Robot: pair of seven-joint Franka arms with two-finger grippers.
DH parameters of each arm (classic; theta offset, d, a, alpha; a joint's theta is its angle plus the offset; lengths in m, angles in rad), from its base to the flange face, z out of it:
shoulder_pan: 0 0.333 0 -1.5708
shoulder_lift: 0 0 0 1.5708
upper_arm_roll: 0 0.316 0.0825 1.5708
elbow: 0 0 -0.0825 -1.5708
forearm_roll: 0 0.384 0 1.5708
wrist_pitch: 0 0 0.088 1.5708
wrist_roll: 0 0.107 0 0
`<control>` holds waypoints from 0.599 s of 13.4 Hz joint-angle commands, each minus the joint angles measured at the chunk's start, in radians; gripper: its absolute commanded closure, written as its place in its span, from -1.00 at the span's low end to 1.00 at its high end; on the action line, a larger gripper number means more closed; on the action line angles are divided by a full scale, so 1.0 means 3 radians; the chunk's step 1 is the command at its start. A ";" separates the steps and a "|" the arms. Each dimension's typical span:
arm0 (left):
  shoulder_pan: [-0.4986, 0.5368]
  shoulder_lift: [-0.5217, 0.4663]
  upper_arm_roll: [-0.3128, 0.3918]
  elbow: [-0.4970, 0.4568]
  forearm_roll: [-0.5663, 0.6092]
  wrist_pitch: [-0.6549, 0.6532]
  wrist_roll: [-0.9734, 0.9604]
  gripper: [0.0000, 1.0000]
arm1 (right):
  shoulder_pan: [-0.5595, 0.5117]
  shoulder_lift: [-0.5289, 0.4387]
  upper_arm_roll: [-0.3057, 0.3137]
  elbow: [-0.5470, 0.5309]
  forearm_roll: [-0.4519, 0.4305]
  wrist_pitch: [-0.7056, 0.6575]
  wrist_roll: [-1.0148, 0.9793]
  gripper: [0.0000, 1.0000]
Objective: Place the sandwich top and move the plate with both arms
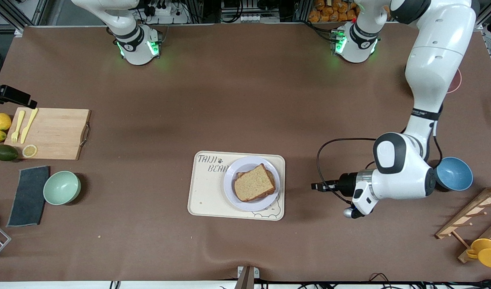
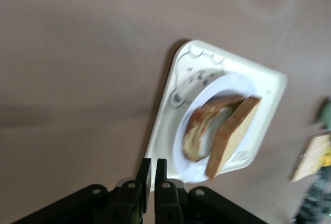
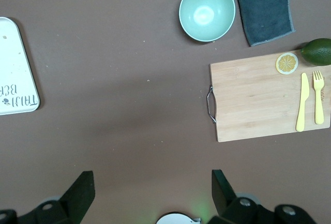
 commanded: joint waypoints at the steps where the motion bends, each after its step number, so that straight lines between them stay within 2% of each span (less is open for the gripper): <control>1: 0.0005 -0.0345 0.0057 -0.0028 0.0381 -0.0372 -0.0109 0.81 | -0.0039 -0.0001 0.0022 0.0024 0.0030 -0.0037 0.0035 -1.00; 6: 0.0010 -0.0821 0.0068 -0.0028 0.1291 -0.1179 -0.0109 0.80 | -0.0039 0.0004 0.0022 0.0019 0.0020 -0.0037 0.0040 -1.00; 8: 0.0051 -0.1005 0.0068 -0.0028 0.1466 -0.1375 -0.0104 0.71 | -0.0039 0.0004 0.0022 0.0019 0.0020 -0.0037 0.0040 -1.00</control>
